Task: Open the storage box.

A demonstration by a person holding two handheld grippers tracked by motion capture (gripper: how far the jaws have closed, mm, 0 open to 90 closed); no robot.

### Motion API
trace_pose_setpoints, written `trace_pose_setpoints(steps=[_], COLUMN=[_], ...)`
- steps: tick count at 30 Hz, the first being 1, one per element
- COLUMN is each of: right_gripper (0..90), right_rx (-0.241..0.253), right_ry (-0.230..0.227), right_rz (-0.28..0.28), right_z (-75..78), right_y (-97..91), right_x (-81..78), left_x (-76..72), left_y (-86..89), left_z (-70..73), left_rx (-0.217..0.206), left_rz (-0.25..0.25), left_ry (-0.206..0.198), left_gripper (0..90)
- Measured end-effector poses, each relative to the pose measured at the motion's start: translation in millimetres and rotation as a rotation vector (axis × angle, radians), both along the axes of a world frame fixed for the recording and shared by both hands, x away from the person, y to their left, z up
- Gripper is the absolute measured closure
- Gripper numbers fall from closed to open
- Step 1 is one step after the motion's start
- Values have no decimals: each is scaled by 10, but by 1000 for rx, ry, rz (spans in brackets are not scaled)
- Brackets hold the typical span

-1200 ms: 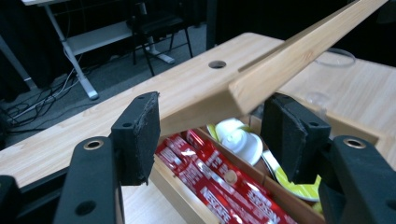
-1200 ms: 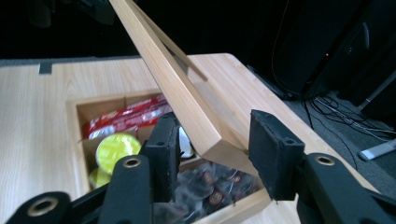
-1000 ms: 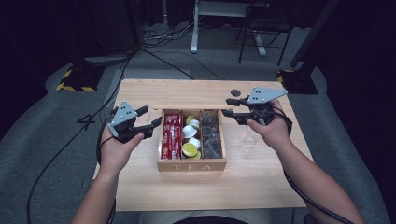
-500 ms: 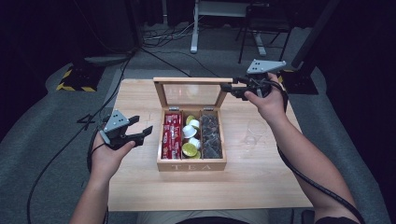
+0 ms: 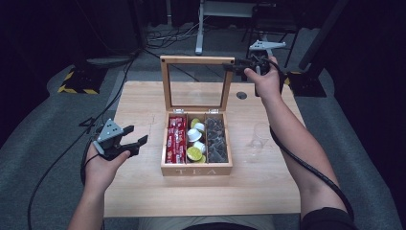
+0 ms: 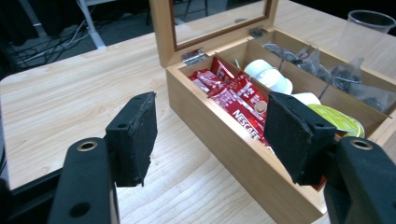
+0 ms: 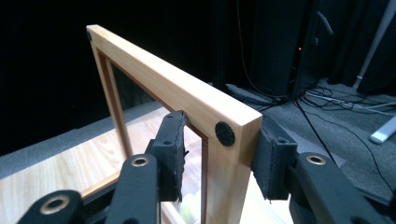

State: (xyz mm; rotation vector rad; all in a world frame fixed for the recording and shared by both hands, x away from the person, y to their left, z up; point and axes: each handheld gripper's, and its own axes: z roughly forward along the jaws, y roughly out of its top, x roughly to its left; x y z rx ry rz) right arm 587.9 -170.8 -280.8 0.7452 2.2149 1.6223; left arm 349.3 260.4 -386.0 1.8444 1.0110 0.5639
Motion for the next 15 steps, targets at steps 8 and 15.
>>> trace_pose_setpoints(steps=[8, 15], right_gripper=[558, 579], right_rx=[15, -5], right_ry=[18, 30], right_rz=[-61, -122], right_z=[-82, -187], right_y=[60, 71], right_x=[258, 416], left_x=[33, 43], left_y=[5, -80], left_z=[-26, -20], left_rx=[-16, -11], left_rz=[-12, -53], left_ry=[13, 13], left_gripper=[363, 363])
